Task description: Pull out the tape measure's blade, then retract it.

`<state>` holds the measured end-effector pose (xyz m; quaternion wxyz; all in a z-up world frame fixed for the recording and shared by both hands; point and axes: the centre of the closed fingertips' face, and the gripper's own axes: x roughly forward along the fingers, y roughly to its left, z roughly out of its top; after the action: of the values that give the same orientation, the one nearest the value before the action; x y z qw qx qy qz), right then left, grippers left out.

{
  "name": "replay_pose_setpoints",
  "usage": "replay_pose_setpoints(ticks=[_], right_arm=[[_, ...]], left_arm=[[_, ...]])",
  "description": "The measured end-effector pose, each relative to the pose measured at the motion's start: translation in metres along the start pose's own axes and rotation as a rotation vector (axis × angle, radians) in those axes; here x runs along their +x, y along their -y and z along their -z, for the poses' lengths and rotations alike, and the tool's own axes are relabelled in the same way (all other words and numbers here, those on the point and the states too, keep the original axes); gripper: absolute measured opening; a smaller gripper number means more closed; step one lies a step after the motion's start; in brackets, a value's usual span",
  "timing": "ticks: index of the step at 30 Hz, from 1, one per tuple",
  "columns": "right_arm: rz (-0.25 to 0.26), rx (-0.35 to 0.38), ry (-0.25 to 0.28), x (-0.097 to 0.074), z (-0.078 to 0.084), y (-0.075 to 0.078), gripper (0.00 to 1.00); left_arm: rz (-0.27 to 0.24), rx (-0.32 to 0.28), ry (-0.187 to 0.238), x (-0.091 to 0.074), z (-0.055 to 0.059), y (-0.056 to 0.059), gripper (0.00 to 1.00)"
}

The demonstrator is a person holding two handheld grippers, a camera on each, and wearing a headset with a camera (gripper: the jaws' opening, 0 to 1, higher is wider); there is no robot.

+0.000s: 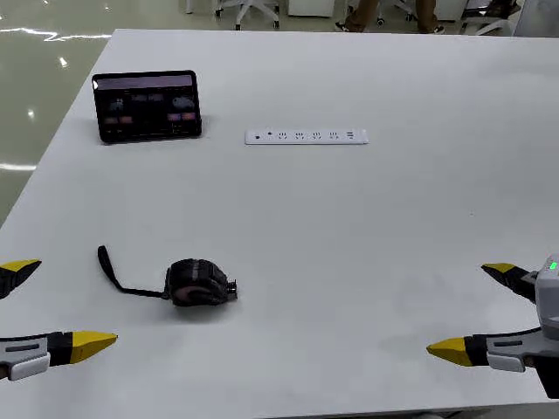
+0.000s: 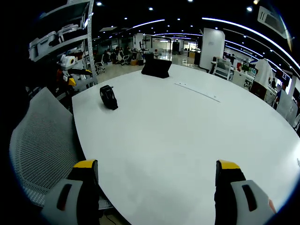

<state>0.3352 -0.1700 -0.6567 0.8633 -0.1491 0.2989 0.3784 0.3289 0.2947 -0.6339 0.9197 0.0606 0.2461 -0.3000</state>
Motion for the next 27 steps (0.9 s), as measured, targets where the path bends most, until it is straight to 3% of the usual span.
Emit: replay_pose_setpoints(ticks=[8,13,17,21,24,26,27], right_arm=[[-0.03,-0.034,0.009,0.014,-0.015,-0.002,1.0],[-0.064,-0.068,0.011,0.028,-0.026,-0.006,1.0],[-0.111,-0.112,0.021,0.043,-0.044,-0.014,1.0],[-0.183,-0.161,0.028,0.063,-0.062,-0.026,1.0],[-0.239,-0.232,0.037,0.084,-0.074,-0.039,1.0],[-0.269,-0.248,0.041,0.095,-0.079,-0.047,1.0],[-0.291,-0.254,0.037,0.105,-0.08,-0.048,1.0]], left_arm=[[0.042,0.038,-0.006,0.02,-0.007,0.006,1.0],[0.094,0.094,-0.037,0.034,-0.014,0.013,1.0],[0.143,0.167,-0.069,0.046,-0.025,0.018,1.0],[0.202,0.246,-0.112,0.061,-0.032,0.025,0.99],[0.268,0.324,-0.189,0.079,-0.028,0.034,0.95],[0.301,0.347,-0.217,0.087,-0.027,0.04,0.93],[0.325,0.383,-0.255,0.092,-0.024,0.043,0.88]])
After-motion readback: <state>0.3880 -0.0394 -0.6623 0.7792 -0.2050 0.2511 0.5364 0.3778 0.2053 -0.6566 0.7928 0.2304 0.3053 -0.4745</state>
